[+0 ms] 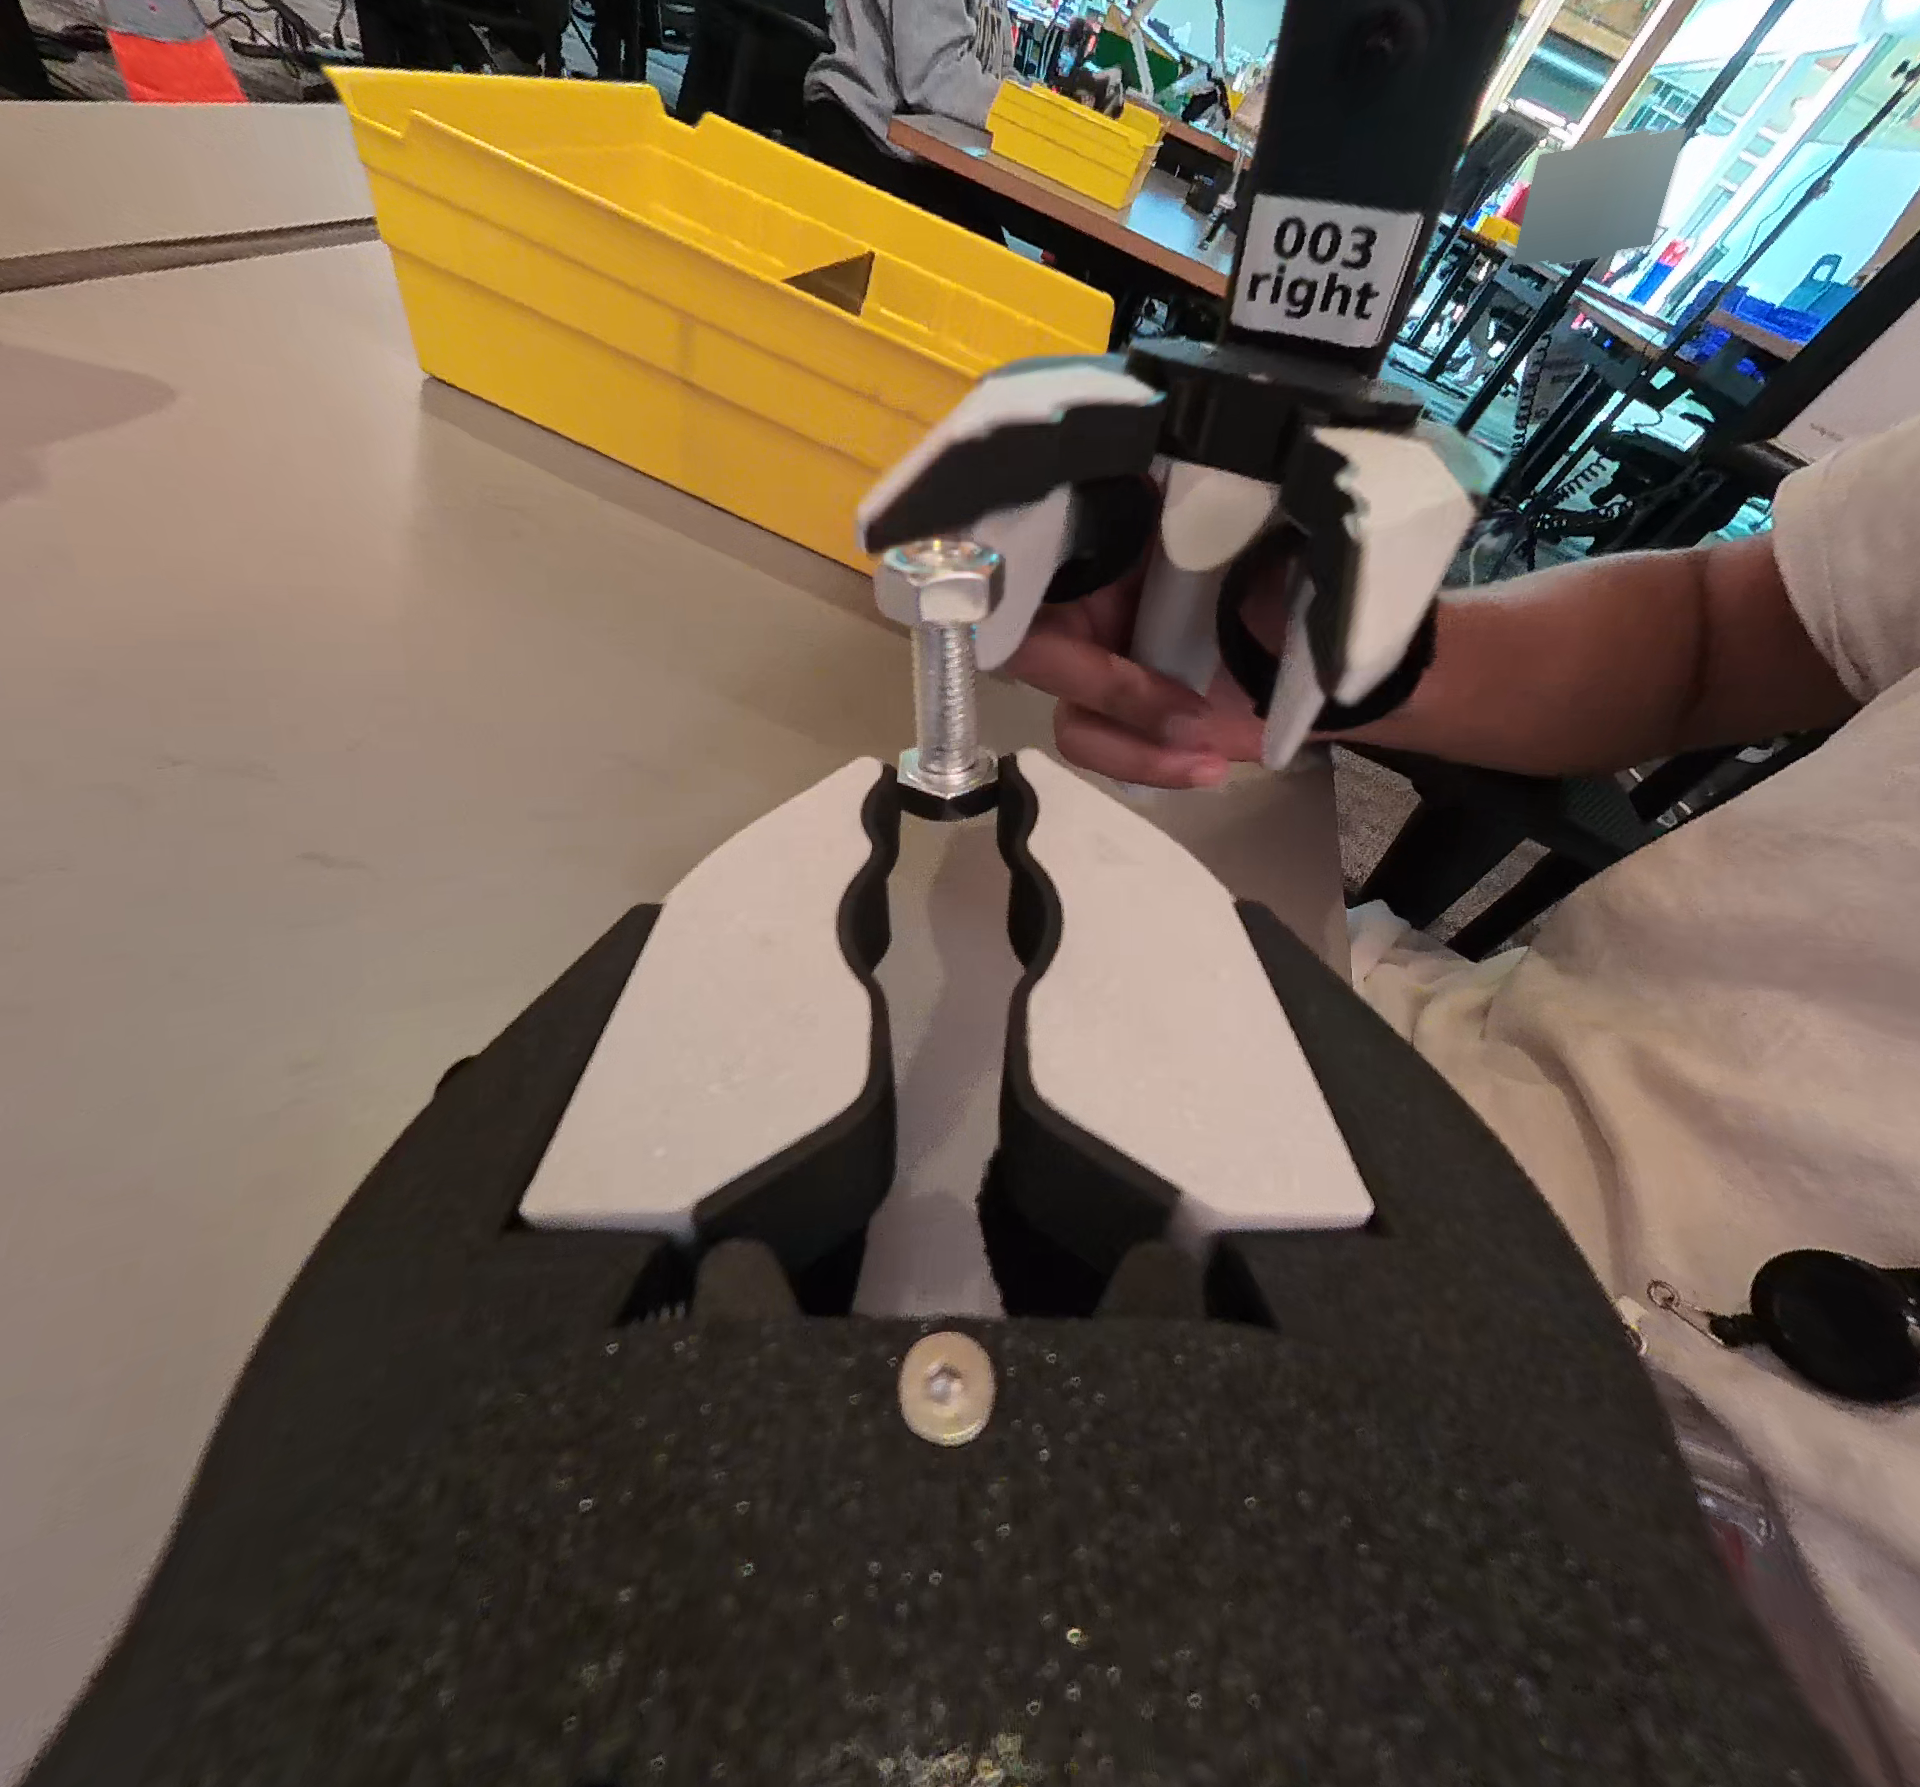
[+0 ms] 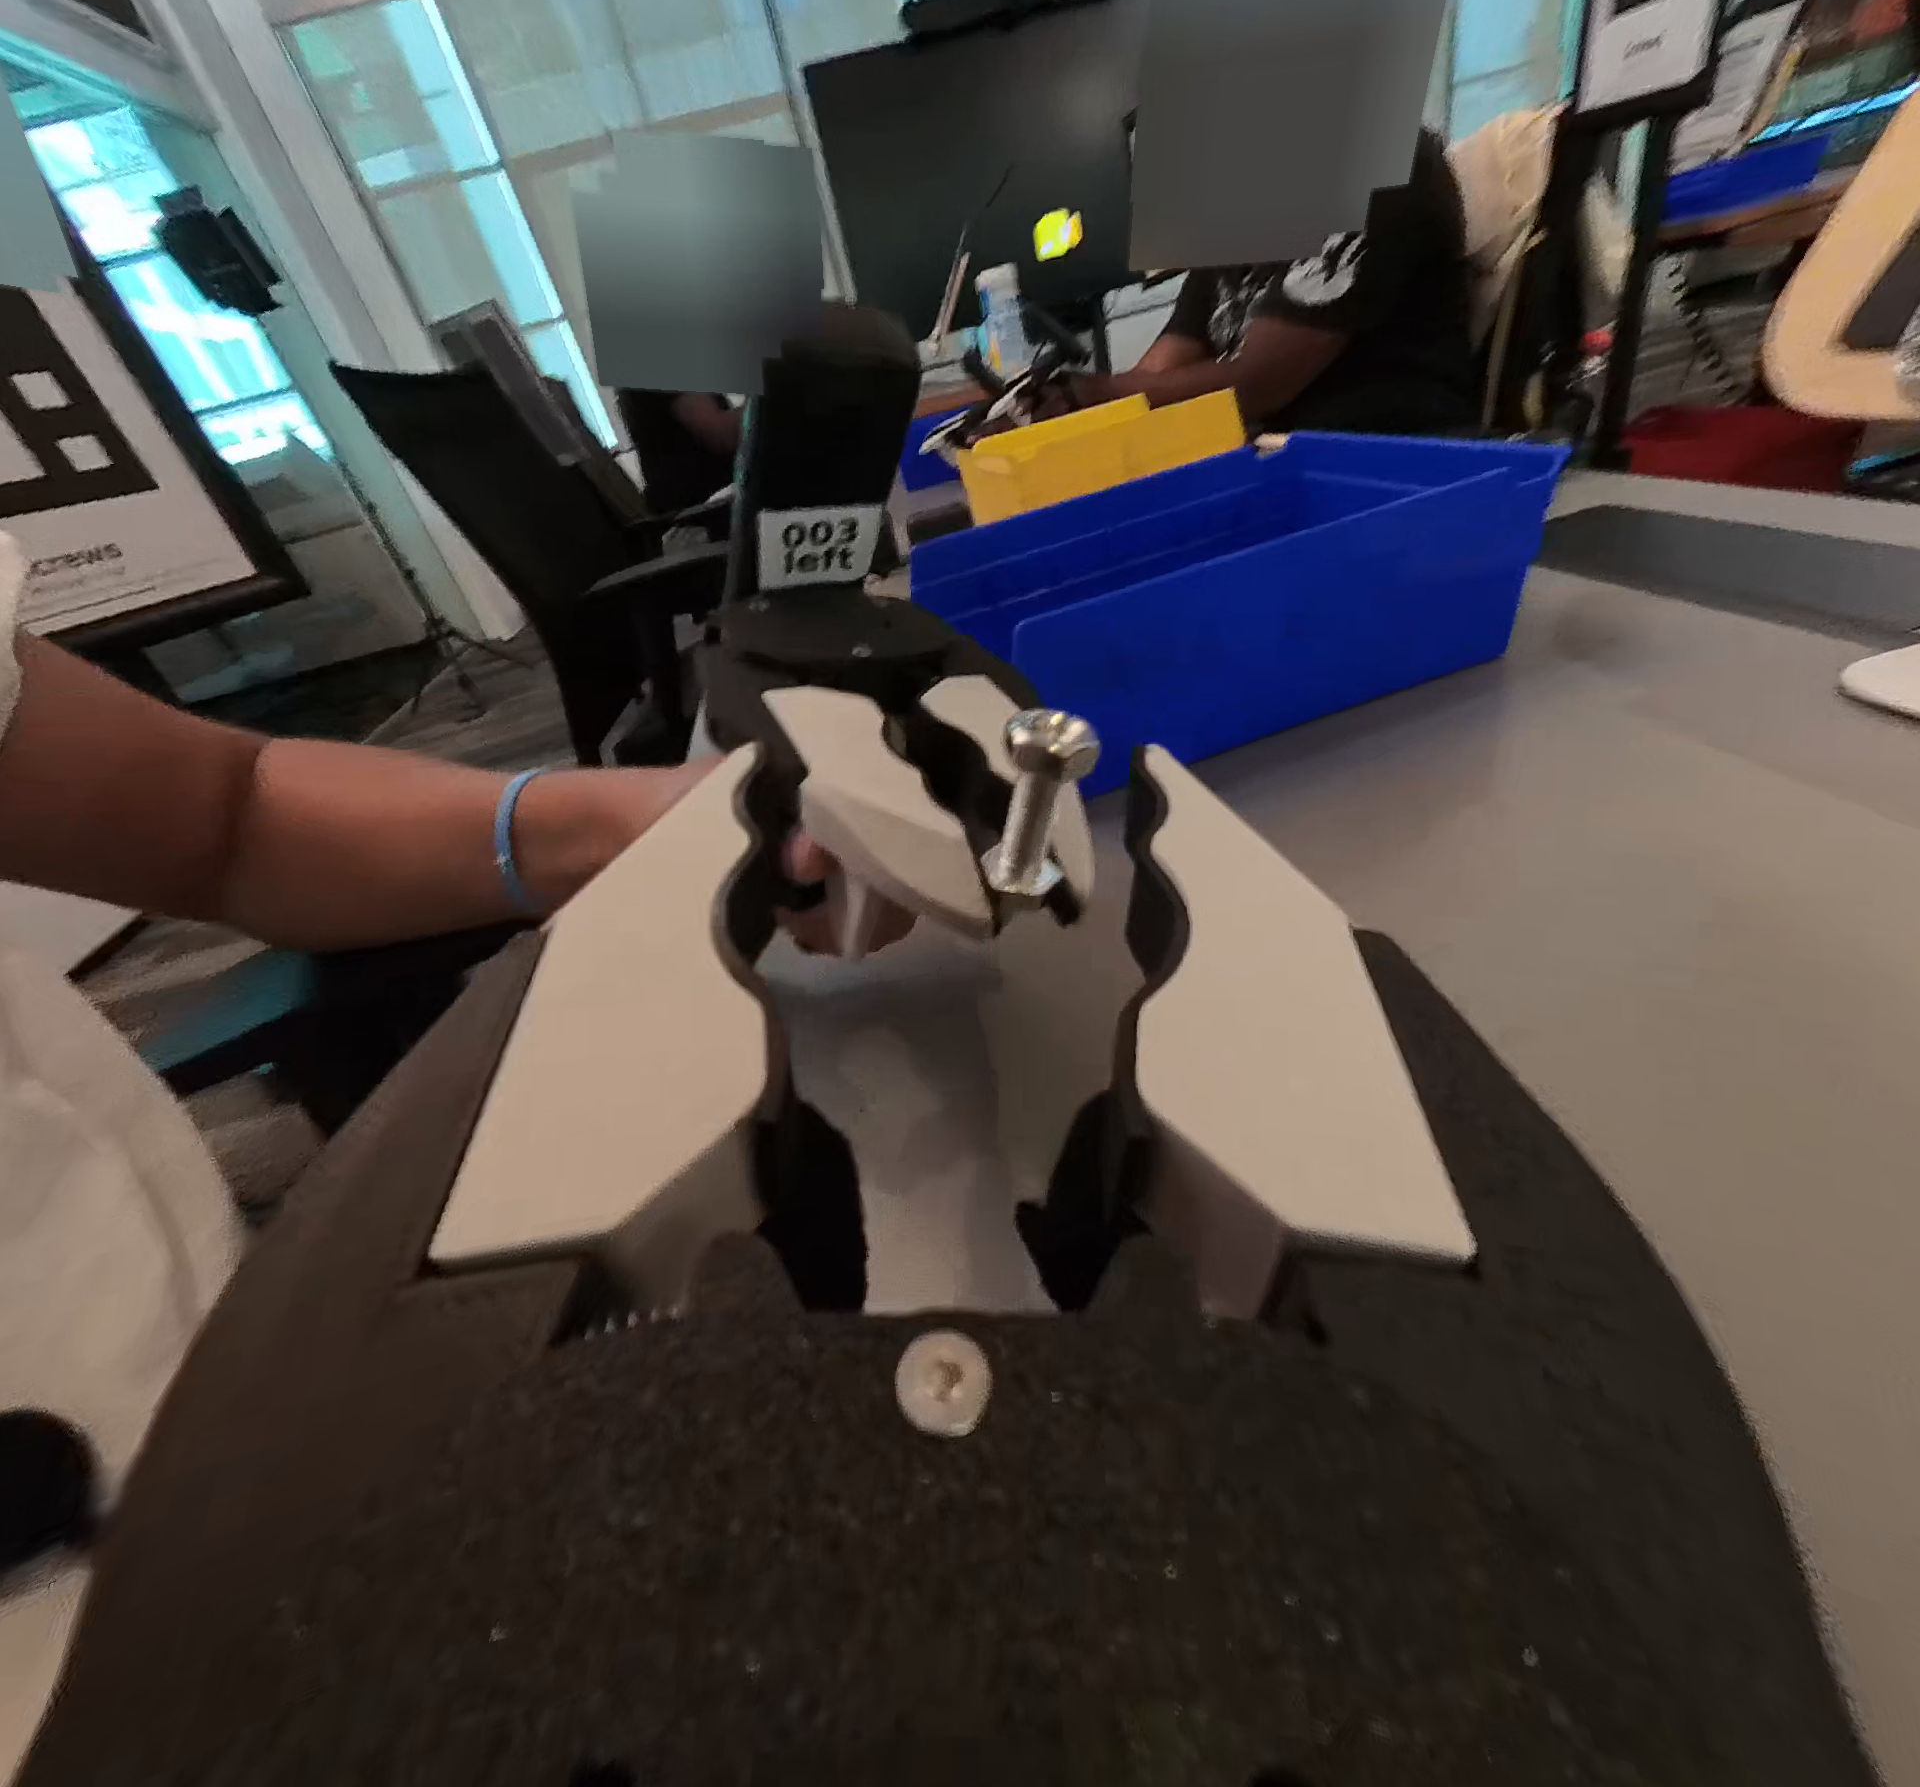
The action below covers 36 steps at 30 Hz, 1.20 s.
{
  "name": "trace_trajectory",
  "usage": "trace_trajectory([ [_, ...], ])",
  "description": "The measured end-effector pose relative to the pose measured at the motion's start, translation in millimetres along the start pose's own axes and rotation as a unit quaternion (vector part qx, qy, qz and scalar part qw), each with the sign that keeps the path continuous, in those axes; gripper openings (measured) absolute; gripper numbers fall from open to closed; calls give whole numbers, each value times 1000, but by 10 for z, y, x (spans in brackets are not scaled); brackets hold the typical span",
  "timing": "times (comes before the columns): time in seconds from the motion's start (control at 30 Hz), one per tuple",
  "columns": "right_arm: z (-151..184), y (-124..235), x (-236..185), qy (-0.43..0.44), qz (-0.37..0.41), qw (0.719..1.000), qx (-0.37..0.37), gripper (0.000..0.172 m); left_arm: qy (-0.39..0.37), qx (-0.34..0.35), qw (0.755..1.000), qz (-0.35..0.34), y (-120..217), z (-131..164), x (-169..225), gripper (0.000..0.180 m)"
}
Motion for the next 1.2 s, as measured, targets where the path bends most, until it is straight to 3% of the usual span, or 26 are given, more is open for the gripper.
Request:
trace_trajectory([
  [0.23, 105, -254, -118, -7, -43, 999, -13, 81, -3, -7, 1000, 17, -74, 23, 79, 18],
  [0.5, -35, -3, -22, 21, -3, 1000, 2, 71, -3, -3, 1000, 1, 8, -3, 0, 18],
  [0.73, 69, -218, -95, -2, -37, 999, -15, 77, -7, -16, 1000, 16, -85, 44, 68, 17],
  [1.0, -50, 11, -17, 7, 3, 1000, -4, 64, 2, -2, 1000, 3, 6, 2, -5, 18],
  [1.2, 22, -156, -79, 9, -18, 1000, -13, 69, 2, -13, 1000, 15, -65, 40, 39, 18],
])
Point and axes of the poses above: each gripper's, where its closed fingertips meet, y back along the fingers, z out of its underside, x = y × z across the jaws, the point moved 6 cm from there along y, back along the fingers, and after that the axes turned 9 degrees about x, right-handed, at the moved point
